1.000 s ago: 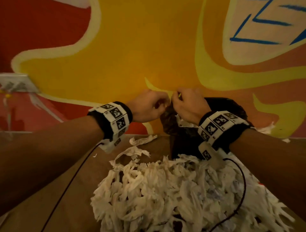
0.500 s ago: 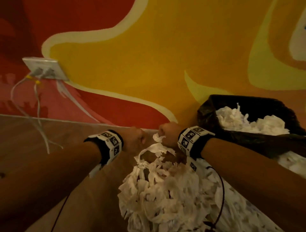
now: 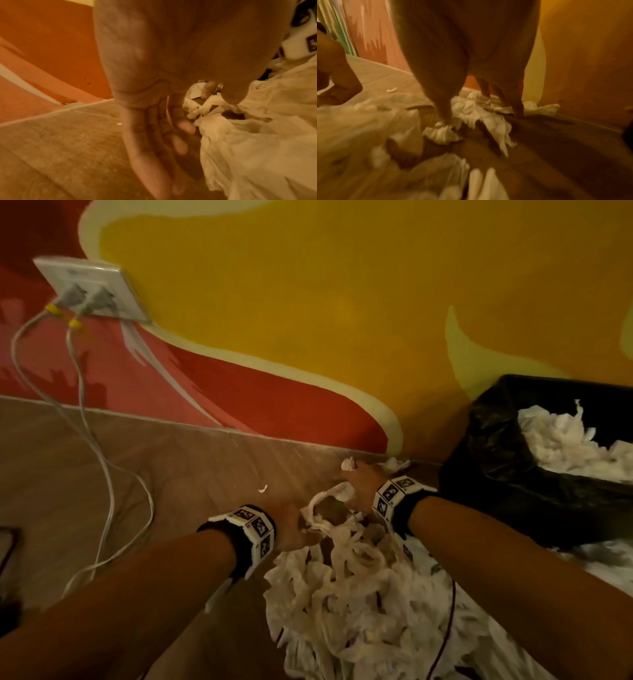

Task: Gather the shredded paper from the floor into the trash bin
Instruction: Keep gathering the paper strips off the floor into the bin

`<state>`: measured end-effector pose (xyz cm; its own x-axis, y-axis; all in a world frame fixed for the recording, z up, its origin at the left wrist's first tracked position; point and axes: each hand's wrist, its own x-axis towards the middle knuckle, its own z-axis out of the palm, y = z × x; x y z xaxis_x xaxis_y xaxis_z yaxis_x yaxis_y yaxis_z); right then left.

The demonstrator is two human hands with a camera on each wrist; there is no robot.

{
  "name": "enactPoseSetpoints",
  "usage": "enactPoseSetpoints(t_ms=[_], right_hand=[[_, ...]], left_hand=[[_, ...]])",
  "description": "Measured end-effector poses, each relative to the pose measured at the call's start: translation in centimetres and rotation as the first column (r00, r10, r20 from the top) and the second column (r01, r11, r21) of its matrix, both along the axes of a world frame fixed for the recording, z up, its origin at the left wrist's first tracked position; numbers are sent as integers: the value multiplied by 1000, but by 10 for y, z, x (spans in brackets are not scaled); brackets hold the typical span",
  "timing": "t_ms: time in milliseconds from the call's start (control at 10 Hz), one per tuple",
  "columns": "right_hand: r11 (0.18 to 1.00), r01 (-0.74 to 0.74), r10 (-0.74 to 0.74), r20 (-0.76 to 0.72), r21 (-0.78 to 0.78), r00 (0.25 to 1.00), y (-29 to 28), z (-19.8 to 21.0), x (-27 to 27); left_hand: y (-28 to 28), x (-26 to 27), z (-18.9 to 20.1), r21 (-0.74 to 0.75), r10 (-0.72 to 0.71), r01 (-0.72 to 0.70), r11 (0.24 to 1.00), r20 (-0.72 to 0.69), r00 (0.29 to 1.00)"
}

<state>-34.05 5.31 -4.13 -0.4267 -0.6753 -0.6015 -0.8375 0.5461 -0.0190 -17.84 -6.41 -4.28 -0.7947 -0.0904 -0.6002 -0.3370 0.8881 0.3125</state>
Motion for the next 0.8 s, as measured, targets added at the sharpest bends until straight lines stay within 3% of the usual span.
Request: enactPoseSetpoints(t_ms=[200, 300, 600, 700, 800], right_hand=[[997, -5, -2, -90, -72, 996, 2, -2, 9], [989, 30, -40, -67, -143, 997, 11, 0, 10], [899, 177, -153, 90, -400, 984, 19, 54, 29], [894, 261, -237, 111, -363, 965, 20, 71, 39], [857, 325, -267, 196, -399, 944, 26, 84, 50]], left_hand=[[13, 13, -21, 30, 244, -243, 970, -53, 968], [19, 14, -28, -77, 207, -208, 975, -22, 978], [17, 5, -3, -65, 201, -209, 976, -110, 973], [27, 8, 0, 158, 302, -277, 948, -166, 939], [36, 10, -9, 33, 192, -189, 981, -105, 976]])
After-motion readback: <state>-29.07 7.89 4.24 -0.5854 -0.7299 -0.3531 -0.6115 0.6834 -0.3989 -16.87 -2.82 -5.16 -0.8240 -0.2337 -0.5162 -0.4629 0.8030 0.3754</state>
